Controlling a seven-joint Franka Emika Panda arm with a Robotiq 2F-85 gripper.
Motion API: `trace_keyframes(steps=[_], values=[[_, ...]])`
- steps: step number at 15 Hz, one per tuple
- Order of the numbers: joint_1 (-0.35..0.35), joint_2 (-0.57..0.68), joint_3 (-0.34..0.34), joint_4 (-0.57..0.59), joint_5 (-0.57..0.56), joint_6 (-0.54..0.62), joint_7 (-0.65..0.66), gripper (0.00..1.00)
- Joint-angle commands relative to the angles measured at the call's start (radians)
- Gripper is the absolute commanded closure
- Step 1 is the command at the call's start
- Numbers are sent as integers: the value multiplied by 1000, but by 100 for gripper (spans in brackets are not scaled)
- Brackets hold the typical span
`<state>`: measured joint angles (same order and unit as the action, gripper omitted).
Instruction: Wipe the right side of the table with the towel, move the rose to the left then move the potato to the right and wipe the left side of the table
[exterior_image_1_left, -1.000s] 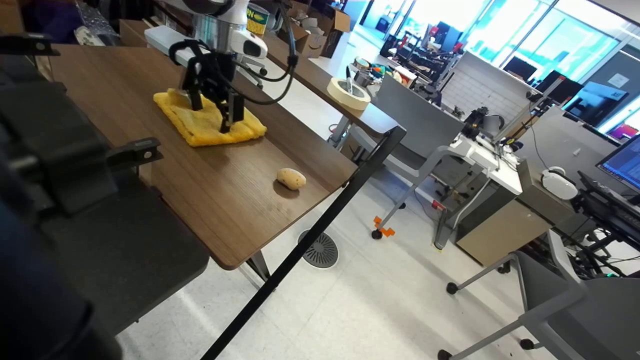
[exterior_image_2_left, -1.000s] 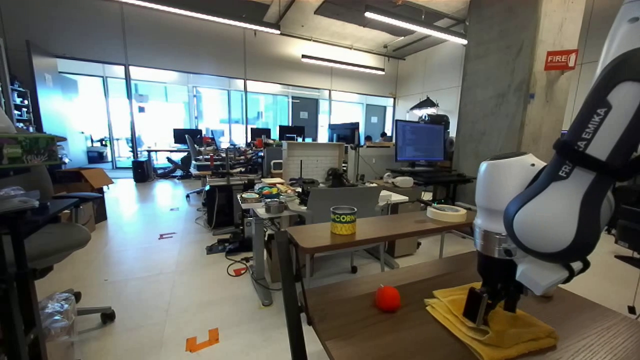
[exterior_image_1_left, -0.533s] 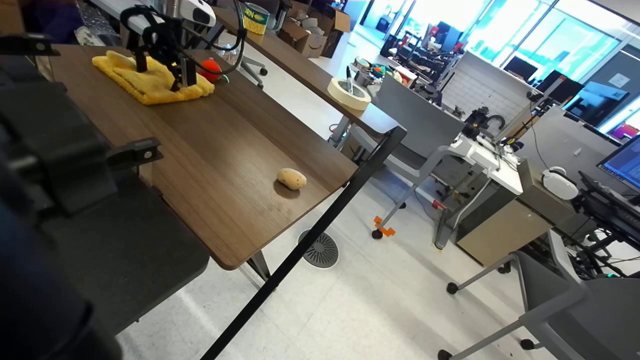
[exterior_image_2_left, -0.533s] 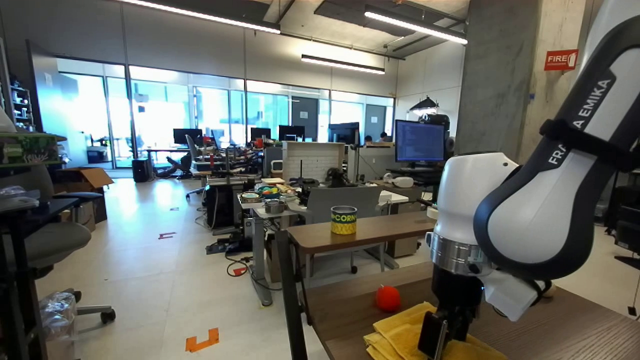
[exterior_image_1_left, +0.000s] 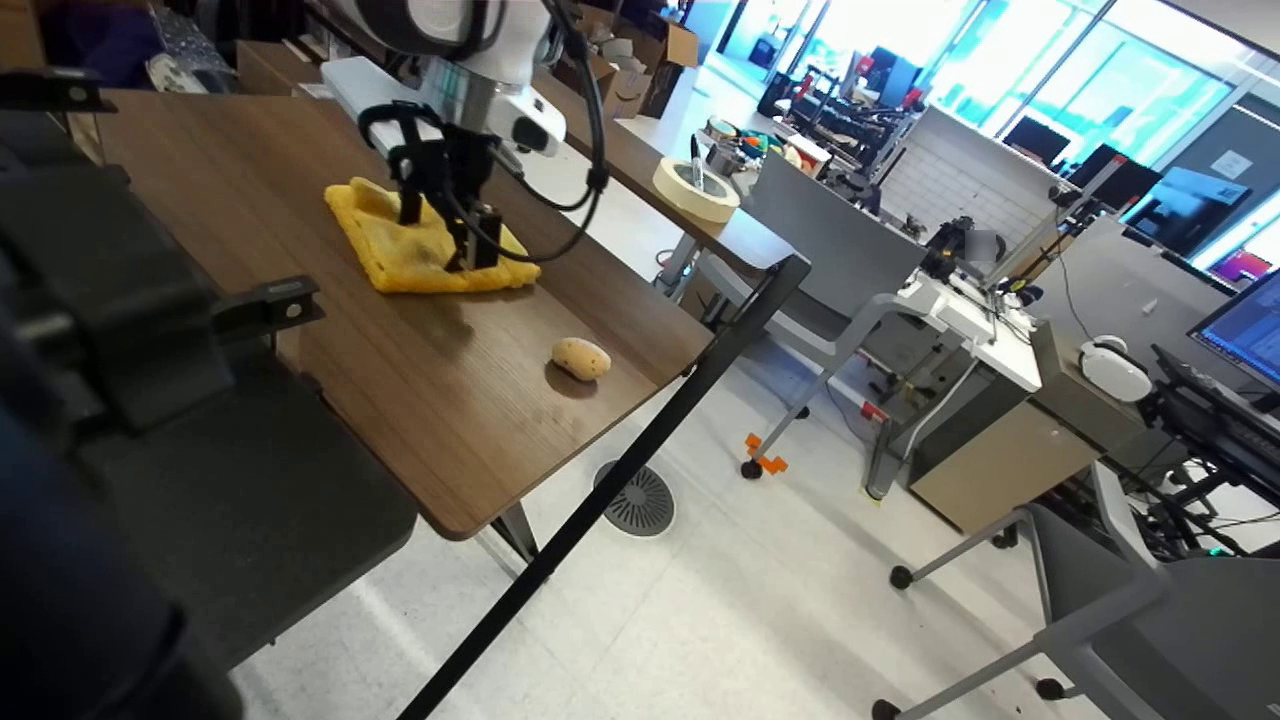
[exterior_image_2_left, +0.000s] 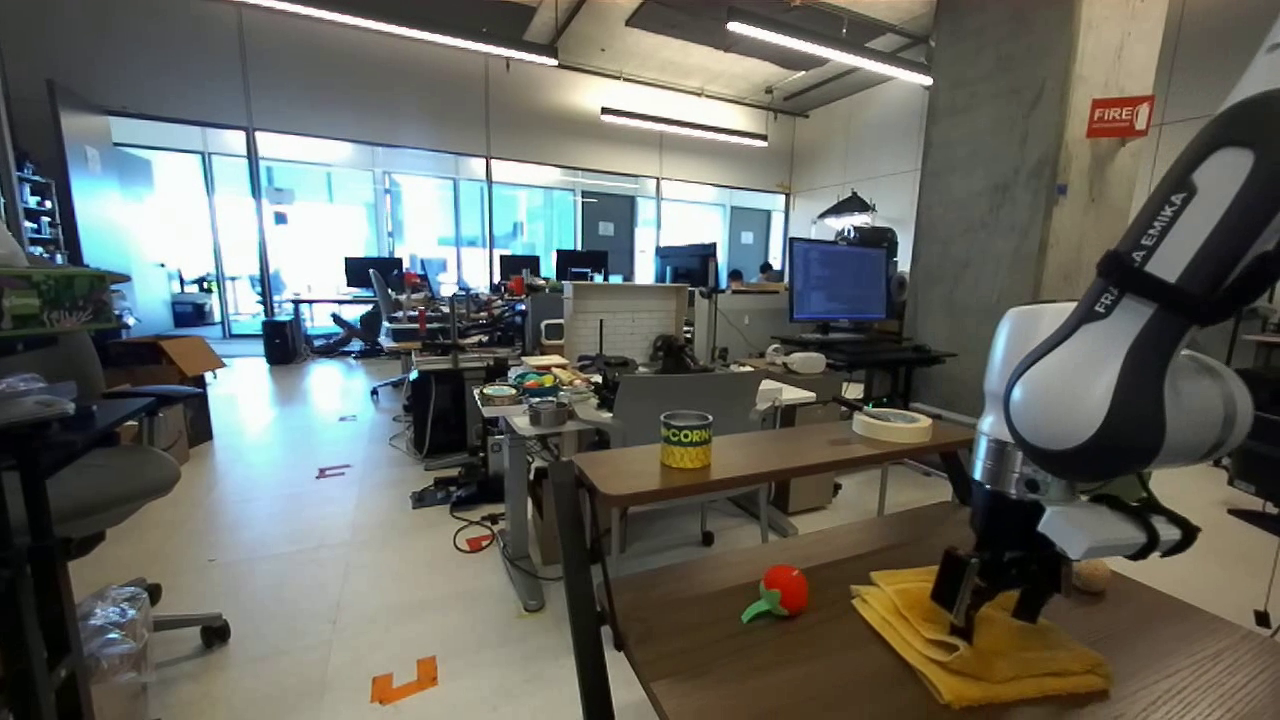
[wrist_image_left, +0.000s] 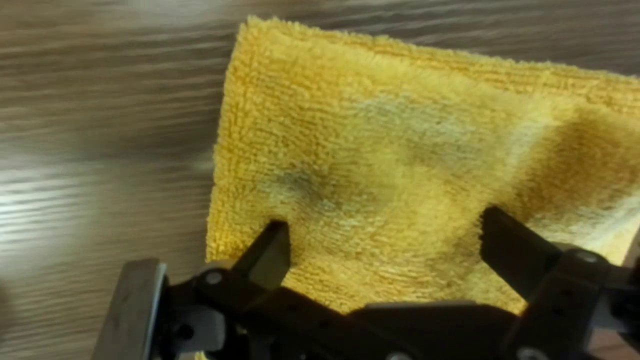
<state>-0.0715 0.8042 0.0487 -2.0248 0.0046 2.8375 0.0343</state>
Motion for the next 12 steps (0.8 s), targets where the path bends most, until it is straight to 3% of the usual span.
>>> trace_keyframes(steps=[1, 4, 8, 12], values=[[-102, 15, -1, 28, 50, -3, -49, 0], [-106, 47, 43, 47, 35, -25, -85, 0], [-2, 62, 111, 7, 0, -21, -126, 0], [156, 67, 160, -23, -24, -11, -125, 0]])
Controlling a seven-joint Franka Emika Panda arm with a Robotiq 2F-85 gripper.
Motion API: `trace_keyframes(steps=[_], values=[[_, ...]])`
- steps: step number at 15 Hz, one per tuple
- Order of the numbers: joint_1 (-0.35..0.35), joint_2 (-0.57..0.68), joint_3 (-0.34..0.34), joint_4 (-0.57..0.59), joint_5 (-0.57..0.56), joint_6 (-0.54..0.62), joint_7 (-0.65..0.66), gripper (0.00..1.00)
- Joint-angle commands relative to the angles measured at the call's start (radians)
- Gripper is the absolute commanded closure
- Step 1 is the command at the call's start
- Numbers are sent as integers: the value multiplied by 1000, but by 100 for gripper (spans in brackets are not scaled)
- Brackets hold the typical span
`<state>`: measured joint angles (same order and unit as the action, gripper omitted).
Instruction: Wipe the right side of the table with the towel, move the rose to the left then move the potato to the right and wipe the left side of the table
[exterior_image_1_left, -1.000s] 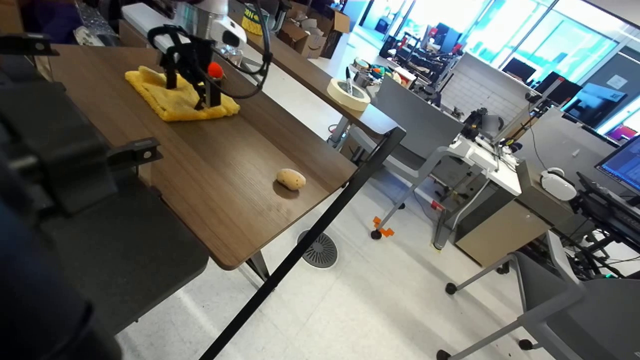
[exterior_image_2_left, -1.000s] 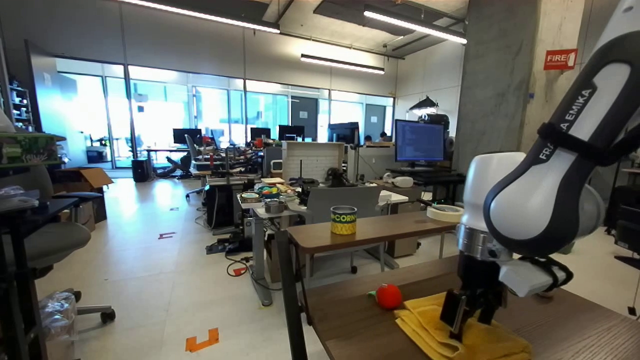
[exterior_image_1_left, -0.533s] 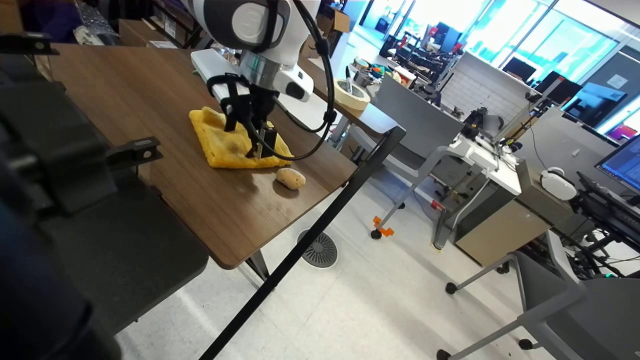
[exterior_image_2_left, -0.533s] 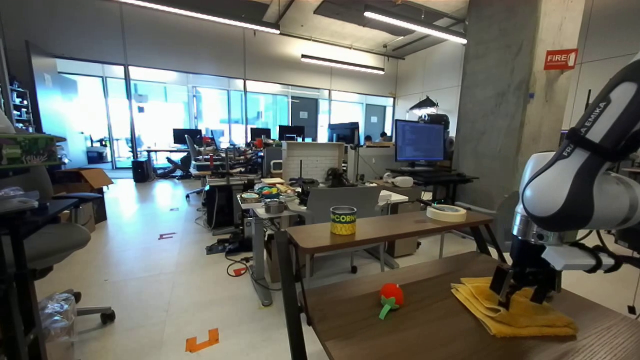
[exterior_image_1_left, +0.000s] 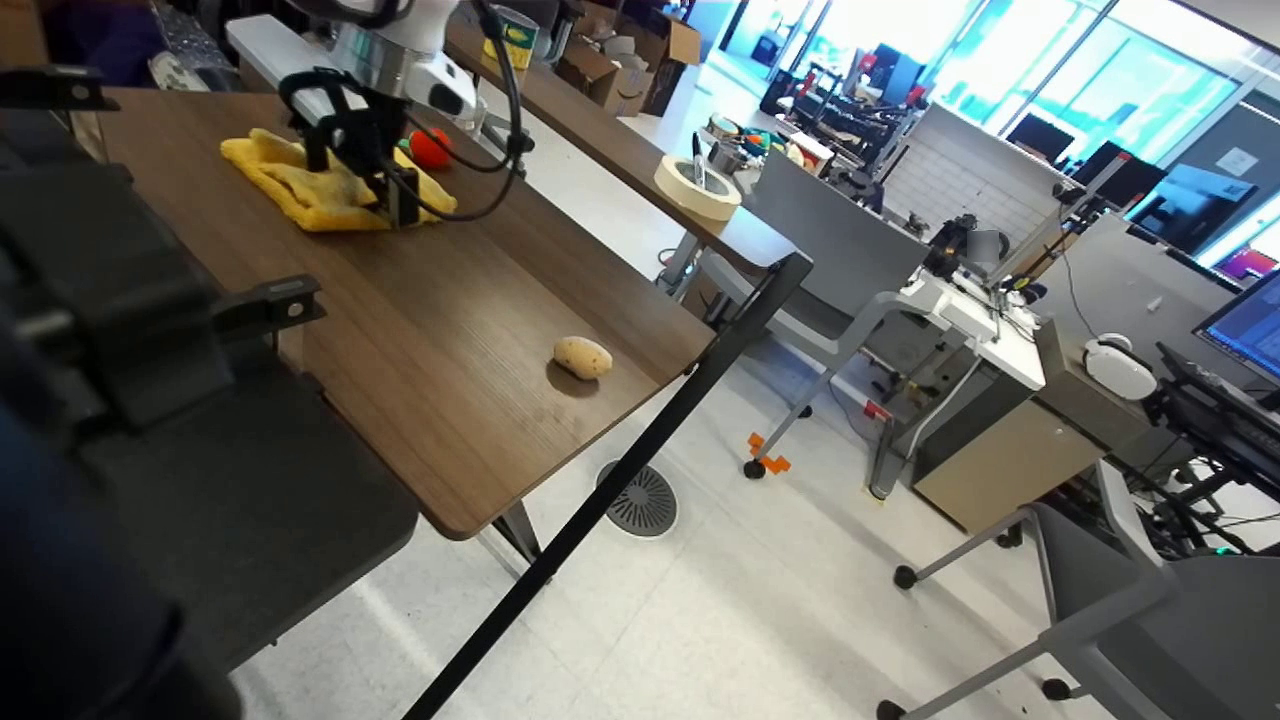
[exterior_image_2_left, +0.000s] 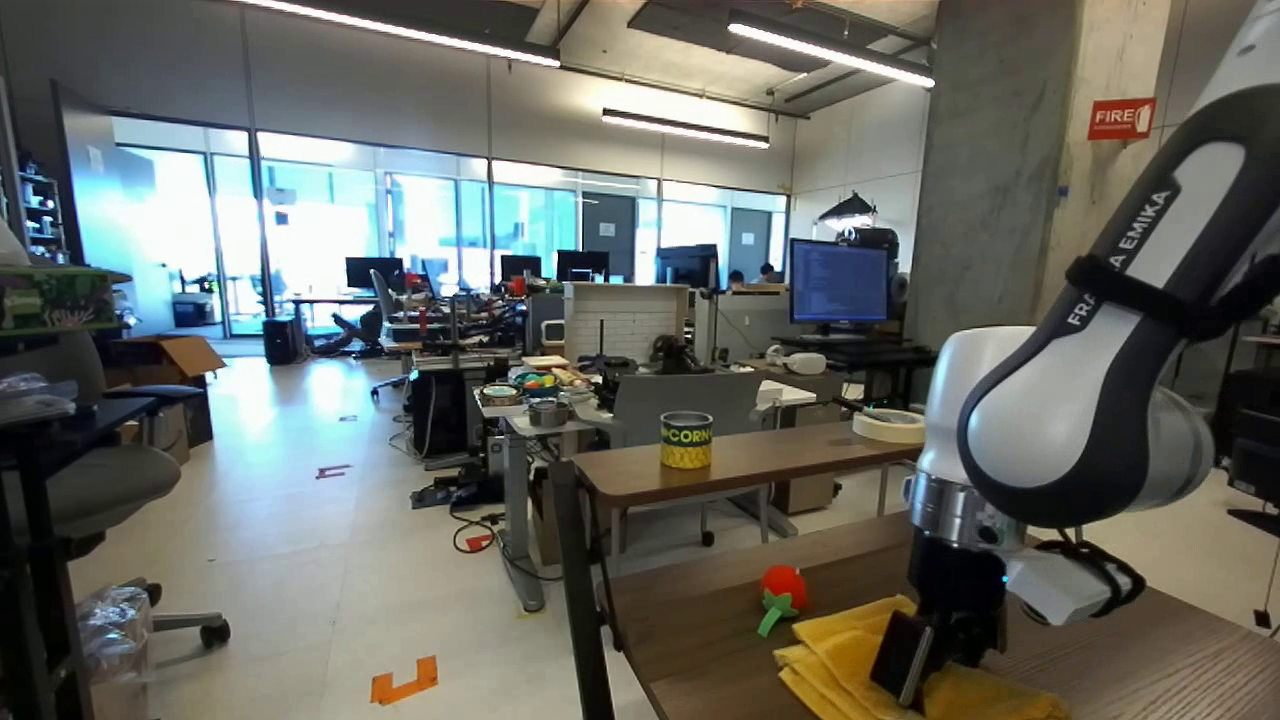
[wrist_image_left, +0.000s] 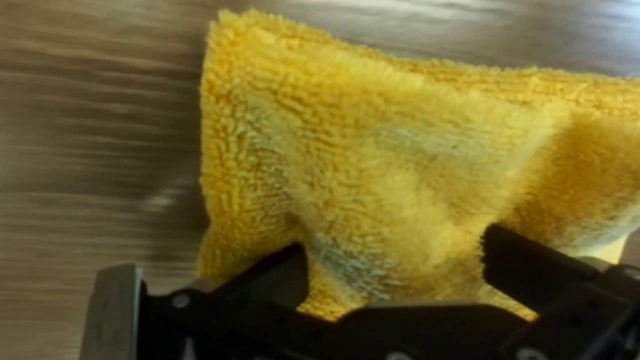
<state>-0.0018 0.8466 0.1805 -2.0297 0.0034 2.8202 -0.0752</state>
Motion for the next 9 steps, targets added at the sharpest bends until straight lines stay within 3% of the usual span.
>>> trace_keyframes(steps=[1, 5, 9], values=[[131, 26, 36, -19, -31, 3, -11, 0], [232, 3, -46, -9, -74, -28, 22, 0], [175, -20, -155, -67, -44, -22, 83, 0]])
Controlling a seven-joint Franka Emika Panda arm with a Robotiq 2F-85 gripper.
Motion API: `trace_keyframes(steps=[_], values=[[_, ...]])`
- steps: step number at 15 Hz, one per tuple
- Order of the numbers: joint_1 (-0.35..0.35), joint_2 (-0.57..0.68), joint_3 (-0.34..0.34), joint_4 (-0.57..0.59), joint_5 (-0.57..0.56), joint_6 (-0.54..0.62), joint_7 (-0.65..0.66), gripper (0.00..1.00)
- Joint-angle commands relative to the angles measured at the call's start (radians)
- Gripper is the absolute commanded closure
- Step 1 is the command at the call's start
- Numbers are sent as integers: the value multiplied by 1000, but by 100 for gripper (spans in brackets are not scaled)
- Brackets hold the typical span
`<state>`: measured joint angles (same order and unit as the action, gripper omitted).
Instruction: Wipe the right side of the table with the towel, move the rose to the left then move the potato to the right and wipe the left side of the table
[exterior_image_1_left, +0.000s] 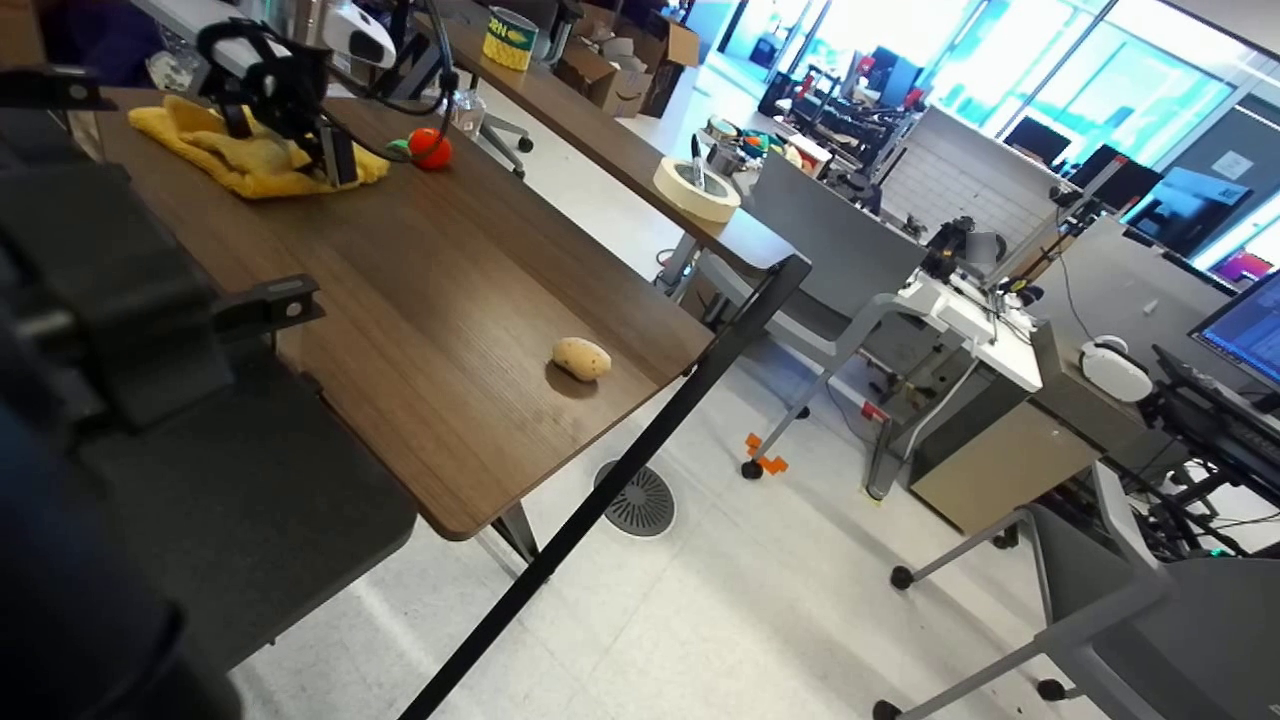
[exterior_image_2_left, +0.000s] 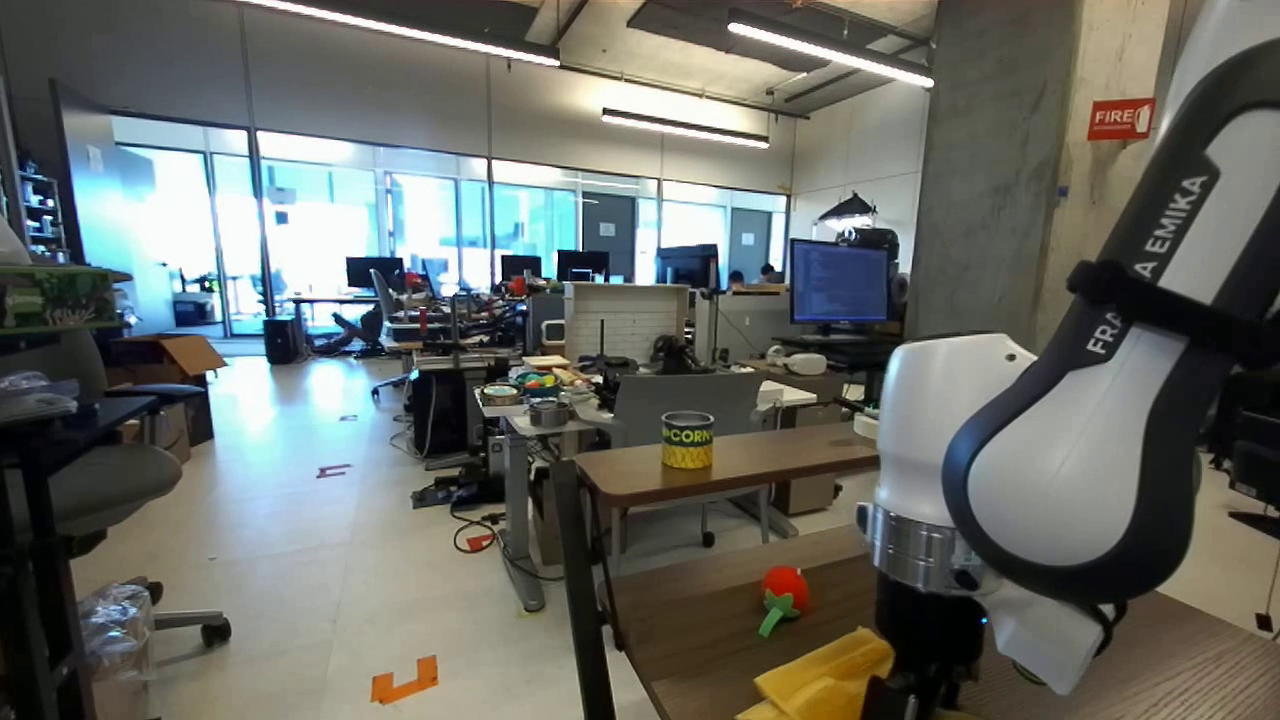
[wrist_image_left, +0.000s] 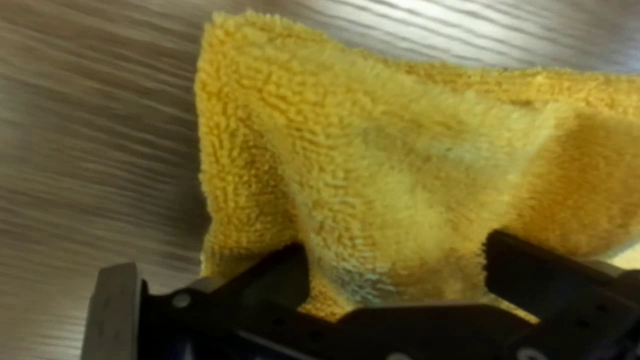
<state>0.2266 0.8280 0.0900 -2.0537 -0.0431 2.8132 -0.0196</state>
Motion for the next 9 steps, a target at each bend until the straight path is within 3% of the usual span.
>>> trace_keyframes(steps=[1, 5, 9], values=[[-87, 8, -76, -47, 11, -27, 24, 0], [-217, 28, -124, -50, 30, -80, 16, 0], [-273, 24, -86, -19, 44, -182, -6, 0]])
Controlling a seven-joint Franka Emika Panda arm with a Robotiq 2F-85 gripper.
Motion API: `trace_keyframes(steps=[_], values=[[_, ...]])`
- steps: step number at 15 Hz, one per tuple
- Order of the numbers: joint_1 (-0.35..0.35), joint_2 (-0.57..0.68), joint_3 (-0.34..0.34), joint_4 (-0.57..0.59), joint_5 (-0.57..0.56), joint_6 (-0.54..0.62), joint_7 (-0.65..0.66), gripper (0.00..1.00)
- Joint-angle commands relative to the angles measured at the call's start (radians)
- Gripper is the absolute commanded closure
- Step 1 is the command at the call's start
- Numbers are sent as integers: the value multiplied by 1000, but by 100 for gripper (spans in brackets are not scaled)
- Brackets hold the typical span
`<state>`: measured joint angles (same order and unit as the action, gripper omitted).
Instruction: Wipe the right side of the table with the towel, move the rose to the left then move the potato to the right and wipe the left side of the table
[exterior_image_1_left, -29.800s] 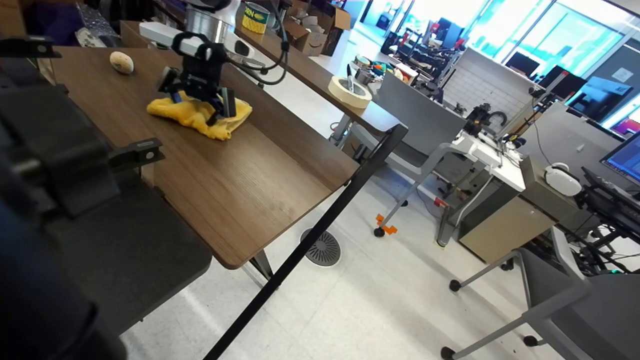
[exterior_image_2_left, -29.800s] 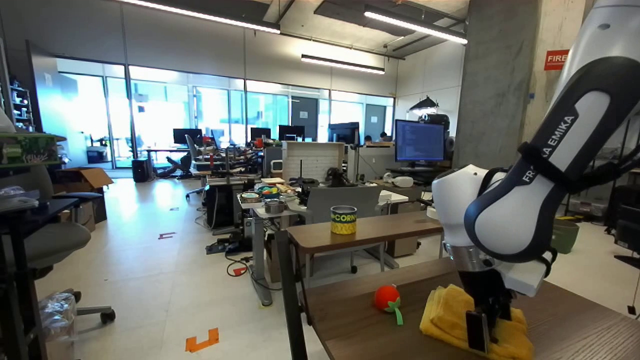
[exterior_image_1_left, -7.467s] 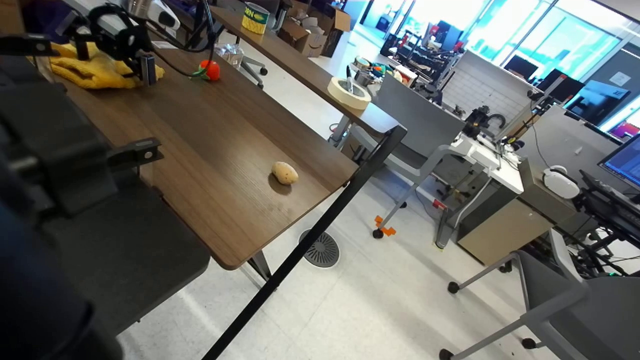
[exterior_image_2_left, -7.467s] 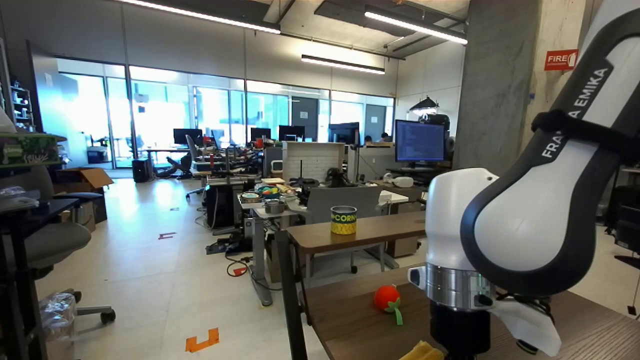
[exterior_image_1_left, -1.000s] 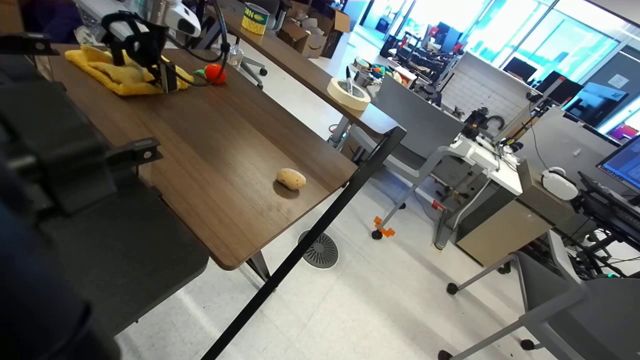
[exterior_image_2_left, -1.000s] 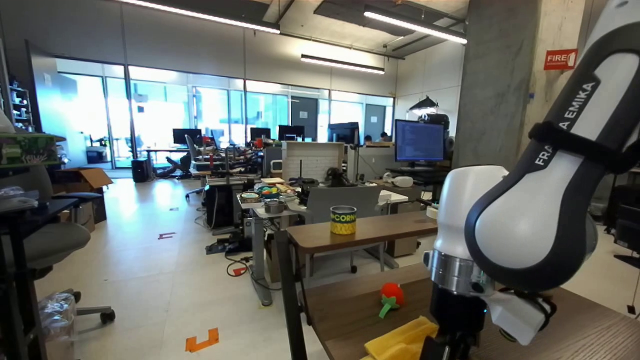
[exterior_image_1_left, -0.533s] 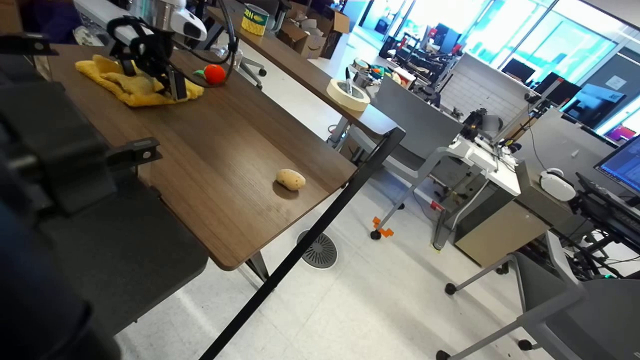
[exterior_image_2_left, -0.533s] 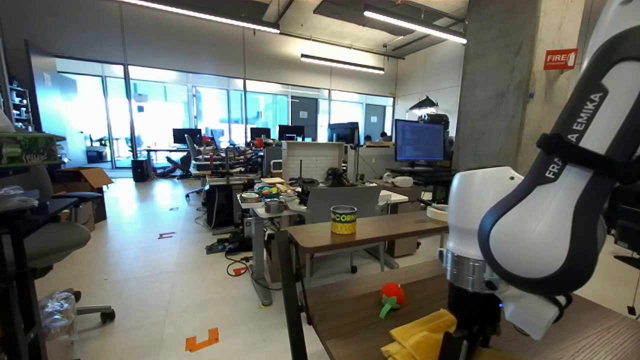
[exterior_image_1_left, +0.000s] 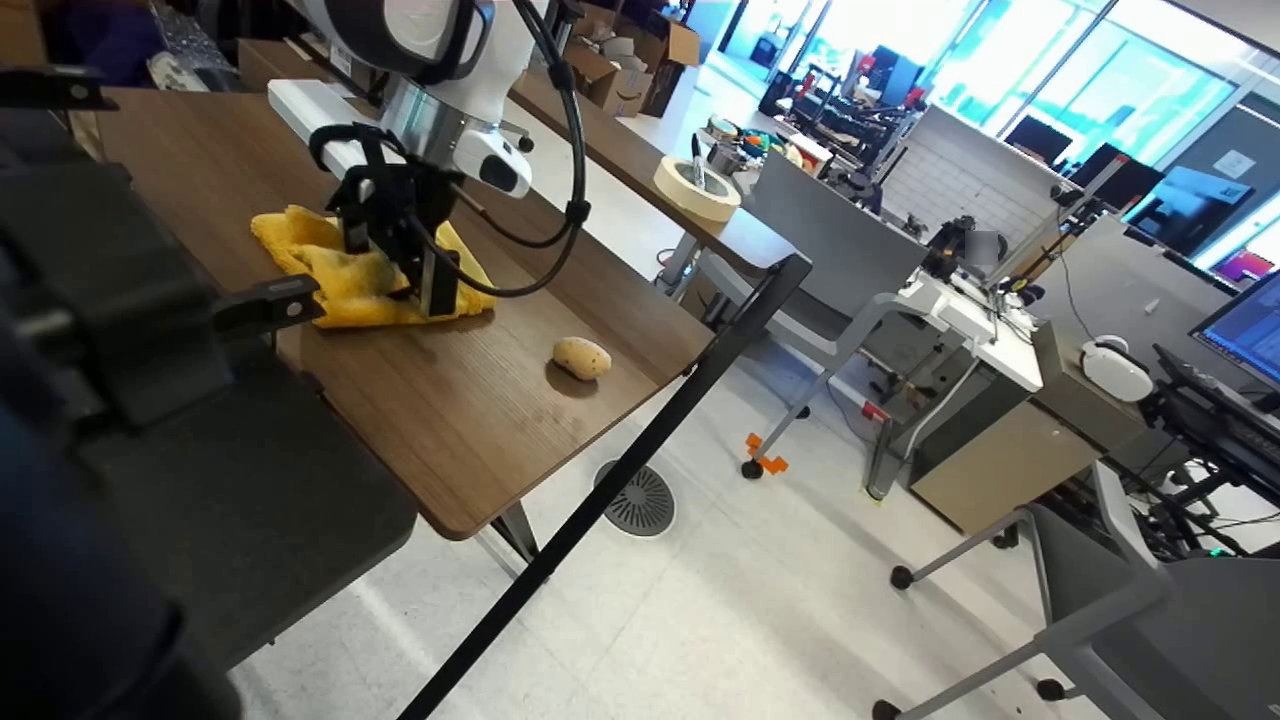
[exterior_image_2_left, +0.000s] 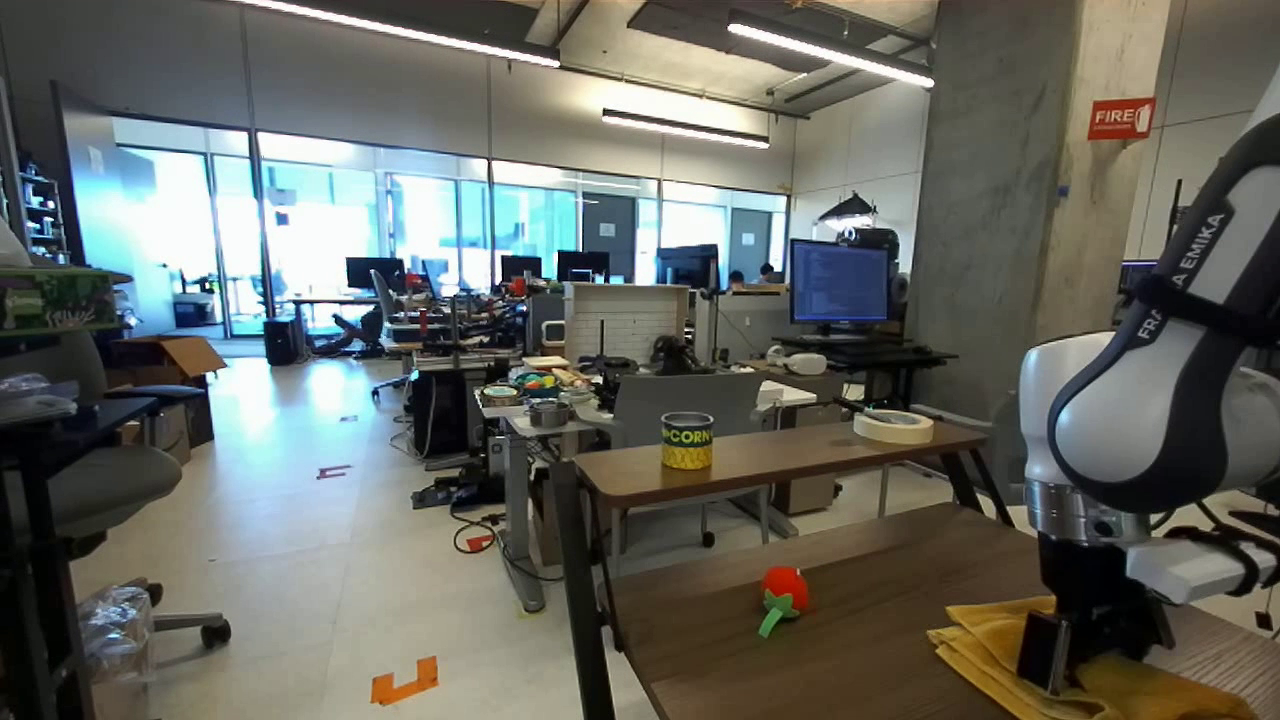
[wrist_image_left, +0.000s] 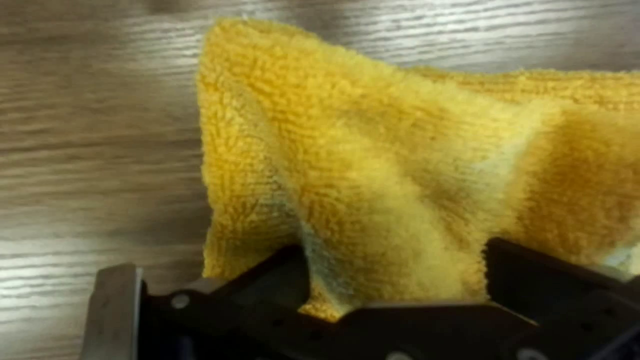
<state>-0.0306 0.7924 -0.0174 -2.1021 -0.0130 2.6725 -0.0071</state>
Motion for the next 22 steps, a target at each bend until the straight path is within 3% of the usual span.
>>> trace_keyframes(steps=[1, 8, 12, 15, 18, 22], values=[[-11, 62, 35, 35, 9, -47, -27, 0], [171, 75, 138, 79, -68, -12, -47, 0], [251, 69, 60, 138, -112, -21, 3, 0], [207, 36, -31, 115, -97, 31, 48, 0], [90, 14, -72, 98, -55, 78, 34, 0], [-54, 45, -35, 144, -3, 77, 3, 0]])
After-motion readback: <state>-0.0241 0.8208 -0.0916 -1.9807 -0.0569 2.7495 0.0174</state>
